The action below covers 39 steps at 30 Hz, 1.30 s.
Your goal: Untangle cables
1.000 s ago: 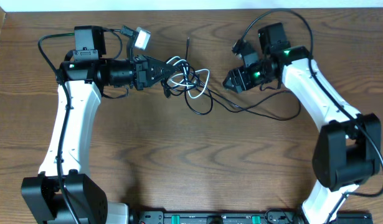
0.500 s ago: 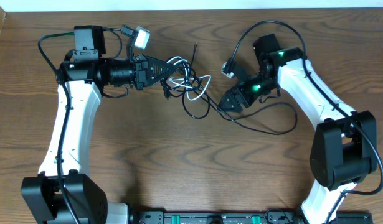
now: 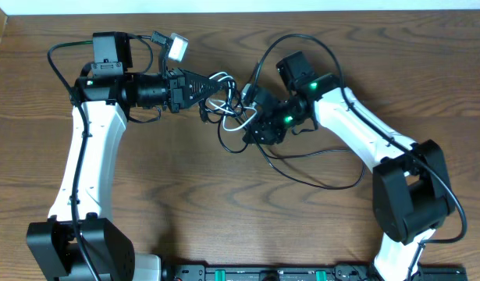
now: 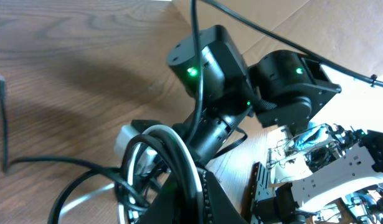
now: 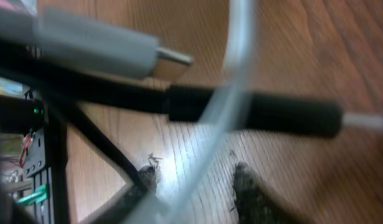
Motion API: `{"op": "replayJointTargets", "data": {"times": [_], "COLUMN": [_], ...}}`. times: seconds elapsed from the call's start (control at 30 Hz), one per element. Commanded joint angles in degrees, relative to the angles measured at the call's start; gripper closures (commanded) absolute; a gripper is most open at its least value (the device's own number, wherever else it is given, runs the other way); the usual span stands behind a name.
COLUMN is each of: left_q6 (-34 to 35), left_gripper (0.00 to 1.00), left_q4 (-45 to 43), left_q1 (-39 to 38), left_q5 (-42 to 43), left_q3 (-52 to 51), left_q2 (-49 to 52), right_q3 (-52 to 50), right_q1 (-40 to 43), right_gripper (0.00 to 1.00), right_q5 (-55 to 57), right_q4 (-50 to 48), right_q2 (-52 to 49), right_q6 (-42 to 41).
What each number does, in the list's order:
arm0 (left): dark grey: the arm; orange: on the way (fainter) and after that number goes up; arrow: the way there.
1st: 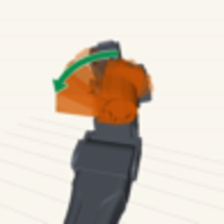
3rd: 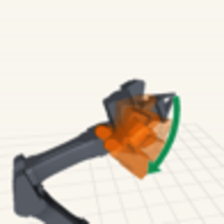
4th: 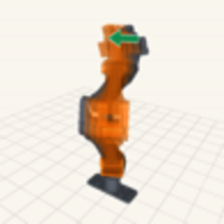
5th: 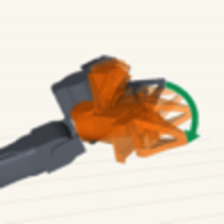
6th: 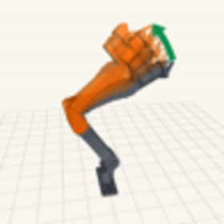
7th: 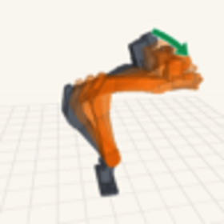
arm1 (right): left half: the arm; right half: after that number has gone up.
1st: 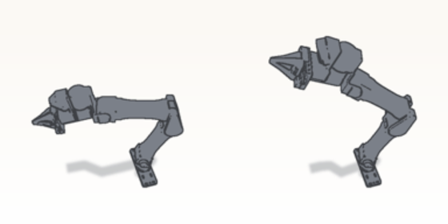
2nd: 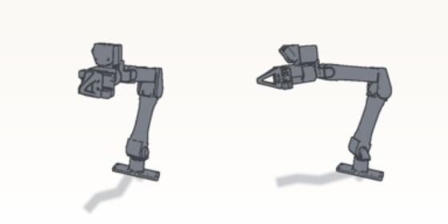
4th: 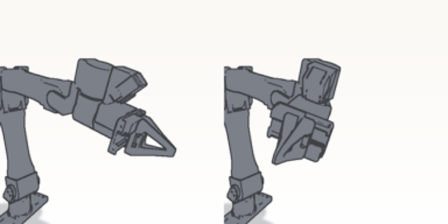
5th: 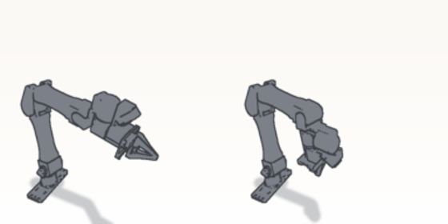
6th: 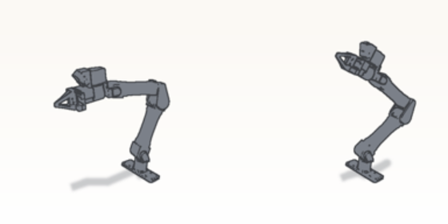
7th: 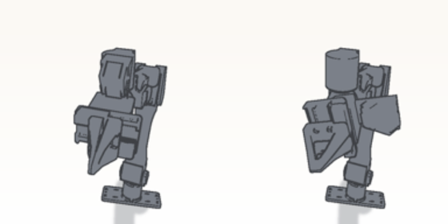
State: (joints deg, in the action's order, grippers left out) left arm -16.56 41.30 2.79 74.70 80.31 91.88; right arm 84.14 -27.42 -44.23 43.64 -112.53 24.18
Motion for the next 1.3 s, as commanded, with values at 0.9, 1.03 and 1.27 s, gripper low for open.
{"op": "replayJointTargets", "data": {"times": [0.9,1.03,1.27], "left_q6": [21.88,22.71,22.91], "left_gripper": [0.93,0.92,0.93], "left_q4": [6.91,8.17,9.07], "left_q1": [0.02,0.02,0.02], "left_q5": [-36.94,-41.33,-45.64], "left_q3": [0.35,0.35,0.35], "left_q2": [0.61,0.61,0.61], "right_q3": [0.61,0.61,0.59], "right_q1": [17.94,22.51,27.87], "right_gripper": [0.99,0.99,0.99], "right_q5": [-0.26,-0.26,11.91], "right_q4": [-2.10,-2.05,0.96], "right_q2": [30.42,32.26,32.48], "right_q6": [-13.46,-14.58,-19.54]}}
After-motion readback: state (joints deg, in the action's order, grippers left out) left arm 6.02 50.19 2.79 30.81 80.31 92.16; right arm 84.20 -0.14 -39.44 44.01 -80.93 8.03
